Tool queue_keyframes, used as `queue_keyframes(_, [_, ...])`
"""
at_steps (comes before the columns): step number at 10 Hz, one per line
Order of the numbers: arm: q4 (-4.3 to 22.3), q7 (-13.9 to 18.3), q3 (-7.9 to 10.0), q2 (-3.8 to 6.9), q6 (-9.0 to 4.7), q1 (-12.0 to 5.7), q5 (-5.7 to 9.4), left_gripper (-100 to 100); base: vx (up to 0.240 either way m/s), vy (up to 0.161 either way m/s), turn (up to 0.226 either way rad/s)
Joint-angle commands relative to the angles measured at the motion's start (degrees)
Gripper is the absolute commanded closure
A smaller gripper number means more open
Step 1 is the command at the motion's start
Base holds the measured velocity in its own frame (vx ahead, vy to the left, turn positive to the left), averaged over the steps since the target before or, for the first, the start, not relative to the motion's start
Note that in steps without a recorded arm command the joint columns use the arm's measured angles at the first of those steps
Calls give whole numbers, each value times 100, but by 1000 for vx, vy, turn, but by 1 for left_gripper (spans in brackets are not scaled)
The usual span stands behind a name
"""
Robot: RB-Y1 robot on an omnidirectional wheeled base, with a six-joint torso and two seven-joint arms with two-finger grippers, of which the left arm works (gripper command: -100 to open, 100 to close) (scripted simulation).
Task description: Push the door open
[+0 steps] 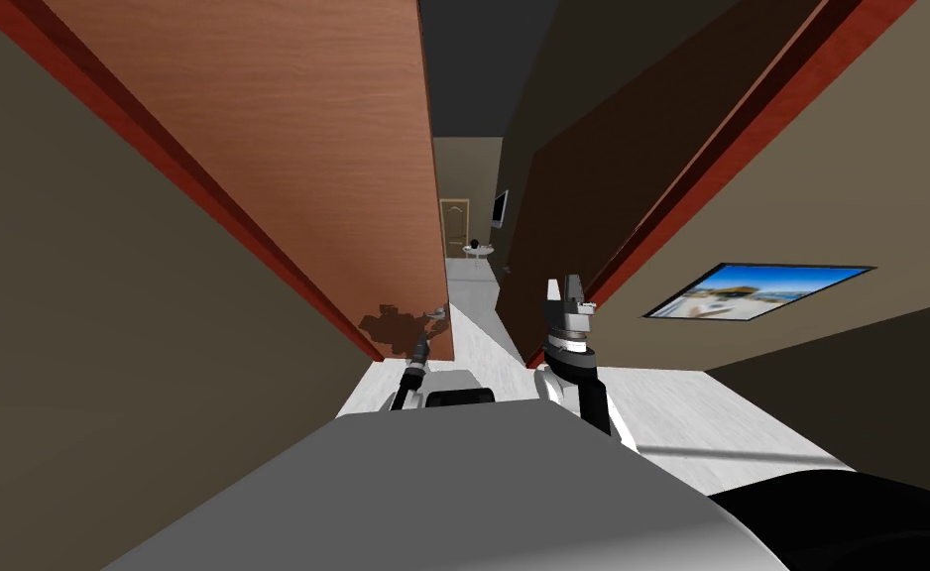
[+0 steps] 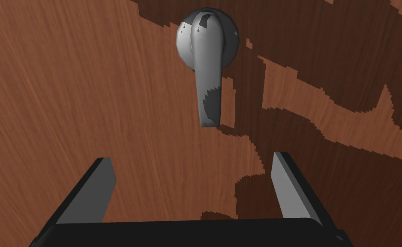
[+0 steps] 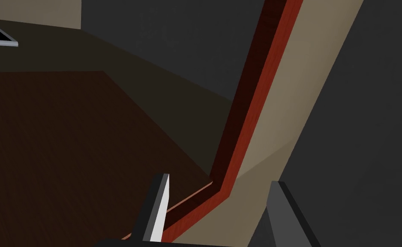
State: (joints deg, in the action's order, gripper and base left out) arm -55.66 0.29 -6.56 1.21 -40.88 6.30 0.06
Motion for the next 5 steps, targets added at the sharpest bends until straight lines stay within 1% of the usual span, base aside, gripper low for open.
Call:
queue_keyframes(1, [176, -3, -1, -20, -76, -69, 7, -100, 22, 39, -18])
queue_keyframes(2, [75, 4, -5, -6, -14, -31, 4, -100, 6, 12, 0])
queue_keyframes(3, [132, 1, 17, 77, -39, -63, 14, -100, 89, -11, -22])
queue_keyframes(5, [173, -3, 36, 113, -54, -87, 22, -100, 161, -12, -20])
